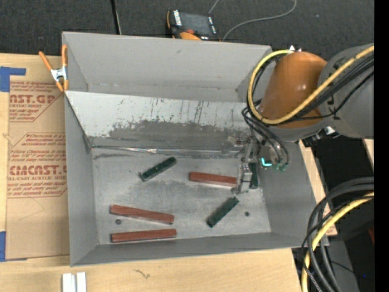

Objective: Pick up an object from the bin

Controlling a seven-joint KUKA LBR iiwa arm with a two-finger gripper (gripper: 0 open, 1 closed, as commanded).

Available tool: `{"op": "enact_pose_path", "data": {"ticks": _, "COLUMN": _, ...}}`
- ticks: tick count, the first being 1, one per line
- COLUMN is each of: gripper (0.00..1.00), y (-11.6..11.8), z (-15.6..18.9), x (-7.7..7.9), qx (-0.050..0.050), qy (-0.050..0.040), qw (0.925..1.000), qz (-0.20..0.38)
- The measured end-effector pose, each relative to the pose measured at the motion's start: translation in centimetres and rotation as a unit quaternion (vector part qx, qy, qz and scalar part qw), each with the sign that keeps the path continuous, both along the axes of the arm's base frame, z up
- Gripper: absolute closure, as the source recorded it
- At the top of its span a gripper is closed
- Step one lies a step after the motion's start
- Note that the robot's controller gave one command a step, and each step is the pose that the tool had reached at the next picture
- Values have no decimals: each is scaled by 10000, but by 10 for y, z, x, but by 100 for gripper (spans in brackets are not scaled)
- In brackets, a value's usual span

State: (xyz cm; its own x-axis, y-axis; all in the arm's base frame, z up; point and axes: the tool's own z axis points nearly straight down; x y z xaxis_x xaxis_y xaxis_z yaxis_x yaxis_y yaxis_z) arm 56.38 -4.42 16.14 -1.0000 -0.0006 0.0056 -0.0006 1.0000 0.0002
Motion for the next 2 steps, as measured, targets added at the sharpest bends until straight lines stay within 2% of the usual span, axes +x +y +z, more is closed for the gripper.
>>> {"op": "enact_pose_path", "data": {"ticks": 1, "gripper": 0, "y": -5, "z": -96, "x": 1, "qx": 6, "qy": -1, "qw": 9987, "qz": 508}}
{"op": "enact_pose_path", "data": {"ticks": 2, "gripper": 100, "y": -5, "z": -91, "x": 3, "qx": 1, "qy": -42, "qw": 9987, "qz": 510}}
